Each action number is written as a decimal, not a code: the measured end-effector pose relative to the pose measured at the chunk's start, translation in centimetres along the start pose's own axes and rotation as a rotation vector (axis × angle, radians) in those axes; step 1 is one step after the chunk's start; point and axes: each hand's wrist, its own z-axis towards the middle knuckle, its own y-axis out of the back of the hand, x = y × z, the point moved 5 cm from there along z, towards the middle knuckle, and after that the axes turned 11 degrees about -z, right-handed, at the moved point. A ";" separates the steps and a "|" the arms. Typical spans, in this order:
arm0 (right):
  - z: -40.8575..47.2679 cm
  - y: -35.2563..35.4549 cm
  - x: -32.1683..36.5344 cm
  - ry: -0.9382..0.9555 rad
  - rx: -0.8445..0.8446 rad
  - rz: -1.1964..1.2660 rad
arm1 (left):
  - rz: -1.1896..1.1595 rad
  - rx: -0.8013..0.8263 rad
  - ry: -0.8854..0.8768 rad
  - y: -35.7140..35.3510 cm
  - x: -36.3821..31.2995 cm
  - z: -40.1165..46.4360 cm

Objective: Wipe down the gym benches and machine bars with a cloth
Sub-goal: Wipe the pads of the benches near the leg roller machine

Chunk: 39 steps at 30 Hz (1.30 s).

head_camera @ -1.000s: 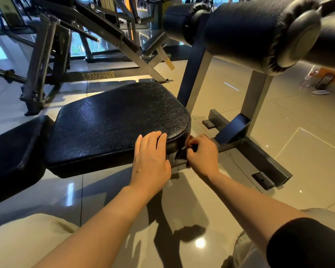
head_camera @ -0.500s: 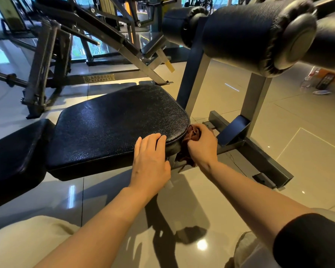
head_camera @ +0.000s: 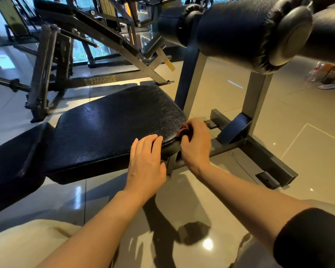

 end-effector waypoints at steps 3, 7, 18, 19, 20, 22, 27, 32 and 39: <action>-2.6 -1.5 0.1 0.096 -0.040 -0.016 | 0.000 -0.007 -0.024 0.1 0.2 0.0; -2.9 -1.3 -0.5 0.183 -0.007 0.033 | 0.001 -0.016 -0.022 0.1 0.1 0.3; -4.2 -2.5 0.4 0.008 0.180 0.241 | 0.010 0.015 -0.005 -0.1 0.0 0.2; -4.2 -2.4 0.5 0.017 0.178 0.231 | 0.009 0.014 -0.007 -0.1 0.0 0.2; -3.6 -2.4 0.3 0.002 0.177 0.223 | 0.011 0.011 -0.010 -0.1 0.0 0.3; -1.6 -2.2 -0.3 -0.046 0.174 0.219 | 0.013 0.012 -0.017 -0.2 0.0 0.3; -2.3 -2.0 -0.1 -0.104 0.153 0.168 | 0.011 0.046 -0.032 -0.2 0.4 0.0; -1.4 -0.7 0.5 -0.056 0.137 0.185 | -0.017 0.049 -0.014 -0.1 0.3 0.1; 0.0 -2.3 2.0 0.212 0.222 -0.154 | -0.118 -0.008 0.000 0.2 0.6 0.3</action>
